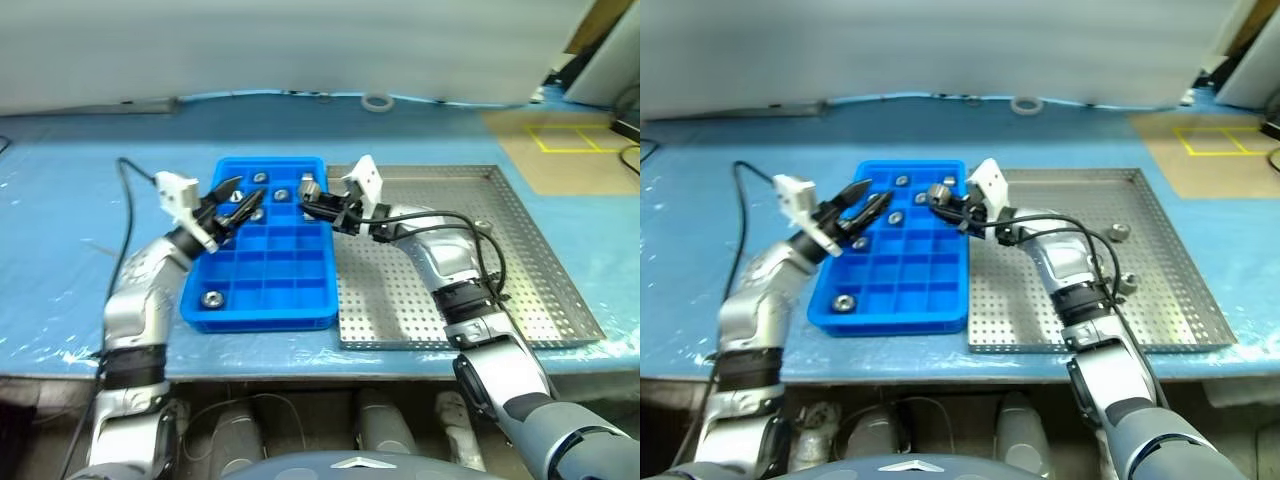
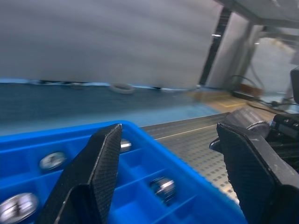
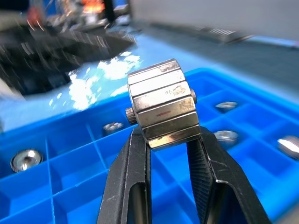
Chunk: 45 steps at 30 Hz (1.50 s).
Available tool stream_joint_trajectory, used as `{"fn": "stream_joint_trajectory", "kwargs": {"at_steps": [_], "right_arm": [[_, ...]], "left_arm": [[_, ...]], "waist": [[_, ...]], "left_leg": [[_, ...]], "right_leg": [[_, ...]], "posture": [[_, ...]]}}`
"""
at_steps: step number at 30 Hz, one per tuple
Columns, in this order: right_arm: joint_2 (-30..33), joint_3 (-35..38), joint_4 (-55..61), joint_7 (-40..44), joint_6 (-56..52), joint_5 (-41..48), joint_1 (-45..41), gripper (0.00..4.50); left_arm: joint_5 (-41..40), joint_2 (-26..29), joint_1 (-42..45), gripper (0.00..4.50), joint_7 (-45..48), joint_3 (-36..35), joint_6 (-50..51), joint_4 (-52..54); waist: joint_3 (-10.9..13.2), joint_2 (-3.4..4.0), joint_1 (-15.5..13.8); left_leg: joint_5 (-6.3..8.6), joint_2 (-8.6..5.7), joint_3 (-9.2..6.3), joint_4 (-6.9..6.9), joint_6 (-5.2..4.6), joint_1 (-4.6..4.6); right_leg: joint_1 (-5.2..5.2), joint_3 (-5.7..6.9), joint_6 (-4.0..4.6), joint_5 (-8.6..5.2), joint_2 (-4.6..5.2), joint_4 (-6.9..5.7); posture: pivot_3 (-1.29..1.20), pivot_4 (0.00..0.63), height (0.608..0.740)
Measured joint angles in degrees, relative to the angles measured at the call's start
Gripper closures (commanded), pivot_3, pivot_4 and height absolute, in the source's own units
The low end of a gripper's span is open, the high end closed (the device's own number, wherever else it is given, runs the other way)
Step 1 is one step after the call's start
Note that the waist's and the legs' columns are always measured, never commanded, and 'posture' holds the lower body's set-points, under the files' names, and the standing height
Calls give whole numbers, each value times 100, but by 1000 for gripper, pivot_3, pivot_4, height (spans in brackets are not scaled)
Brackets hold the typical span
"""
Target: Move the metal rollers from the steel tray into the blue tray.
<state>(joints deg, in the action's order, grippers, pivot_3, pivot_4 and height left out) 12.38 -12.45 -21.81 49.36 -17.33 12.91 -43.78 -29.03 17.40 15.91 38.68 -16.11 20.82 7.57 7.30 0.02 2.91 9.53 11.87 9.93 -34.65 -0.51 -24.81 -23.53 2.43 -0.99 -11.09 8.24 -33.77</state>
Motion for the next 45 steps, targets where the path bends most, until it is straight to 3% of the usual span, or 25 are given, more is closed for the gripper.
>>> {"fn": "stream_joint_trajectory", "kwargs": {"at_steps": [4, 8, 14, 21, 30, 39, 45], "right_arm": [[-335, -344, -660, 187, 466, -370, -347, 3803], [-511, -455, -1228, 304, 829, -606, -534, 3803], [-503, -595, -1656, 585, 1103, -911, -563, 3803], [-601, -615, -1520, 1015, 1107, -941, -398, 3803], [-819, -636, -1322, 1026, 1022, -985, -307, 3803], [-786, -703, -1414, 716, 1055, -1228, -178, 831], [-658, -247, -1364, 514, 1008, -1024, -217, 831]], "left_arm": [[-131, 213, -769, 1092, -114, -111, 167, 594], [-127, 550, -1313, 1092, -60, -57, 193, 1090], [-93, 898, -1673, 1092, 81, 122, 174, 1415], [-94, 1109, -1791, 1092, 182, 158, 74, 1440], [-103, 1202, -1873, 1092, 227, 150, -31, 1438], [-234, 1154, -1906, 1092, 211, 143, -35, 1399], [-238, 1149, -1263, 1092, 358, 515, -20, 1100]], "waist": [[38, 4, -416], [48, 0, -590], [50, 2, -647], [53, 6, -676], [57, 6, -692], [58, 6, -691], [63, 11, -695]], "left_leg": [[-36, 9, 8, 78, 59, 42], [-70, 8, 11, 162, 109, 79], [-106, 92, 11, 196, 169, 79], [-151, 179, 12, 254, 246, 104], [-170, 191, 17, 266, 280, 125], [-178, 194, 16, 280, 293, 134], [-180, 192, 19, 285, 296, 135]], "right_leg": [[-9, -45, 1, -1, -20, -6], [-18, -69, 3, -4, -39, -4], [-65, -85, 13, 1, -119, -11], [-88, -83, 86, -10, -218, -19], [-128, -98, 123, -30, -232, -100], [-136, -112, 125, -30, -248, -101], [-137, -116, 130, -31, -260, -101]], "posture": [[-17, 150, 740], [18, 150, 740], [75, 150, 740], [78, 150, 740], [95, 150, 740], [49, 150, 740], [-66, 150, 740]]}}
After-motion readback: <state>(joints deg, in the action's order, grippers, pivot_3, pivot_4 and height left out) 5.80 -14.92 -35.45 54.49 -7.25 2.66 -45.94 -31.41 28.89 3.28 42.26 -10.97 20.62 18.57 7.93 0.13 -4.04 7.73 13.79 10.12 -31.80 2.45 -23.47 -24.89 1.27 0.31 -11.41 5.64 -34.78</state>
